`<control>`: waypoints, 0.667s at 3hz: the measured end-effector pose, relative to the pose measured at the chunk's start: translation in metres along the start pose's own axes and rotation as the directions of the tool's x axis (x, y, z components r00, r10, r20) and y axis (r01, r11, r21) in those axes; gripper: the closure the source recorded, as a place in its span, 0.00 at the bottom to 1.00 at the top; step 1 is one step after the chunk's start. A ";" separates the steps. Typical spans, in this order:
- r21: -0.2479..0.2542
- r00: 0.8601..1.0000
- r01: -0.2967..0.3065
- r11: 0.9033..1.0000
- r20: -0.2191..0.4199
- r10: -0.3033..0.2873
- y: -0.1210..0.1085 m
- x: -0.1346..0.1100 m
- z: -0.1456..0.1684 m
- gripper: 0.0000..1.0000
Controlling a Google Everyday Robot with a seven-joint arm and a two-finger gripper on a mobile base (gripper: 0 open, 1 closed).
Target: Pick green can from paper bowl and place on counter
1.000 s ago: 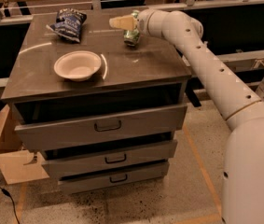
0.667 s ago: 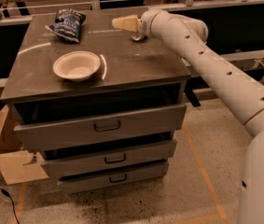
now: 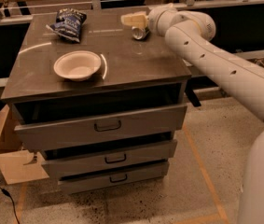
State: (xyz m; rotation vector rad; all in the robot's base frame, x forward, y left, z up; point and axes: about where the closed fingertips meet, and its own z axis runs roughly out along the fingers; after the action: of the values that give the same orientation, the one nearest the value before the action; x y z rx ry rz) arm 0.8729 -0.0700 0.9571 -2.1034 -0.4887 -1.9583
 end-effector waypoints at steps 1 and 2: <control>-0.173 0.999 0.030 0.984 -0.008 -0.032 0.091 0.034 -0.027 0.00; -0.343 0.998 -0.037 0.939 -0.051 0.021 0.171 0.075 -0.064 0.00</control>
Offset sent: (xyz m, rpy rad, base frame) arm -0.0792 -0.1944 0.0703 0.7723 -0.0065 -0.6917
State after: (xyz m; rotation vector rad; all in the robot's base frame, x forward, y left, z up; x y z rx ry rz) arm 0.8845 -0.2454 1.0473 -2.2380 -0.1073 -2.2025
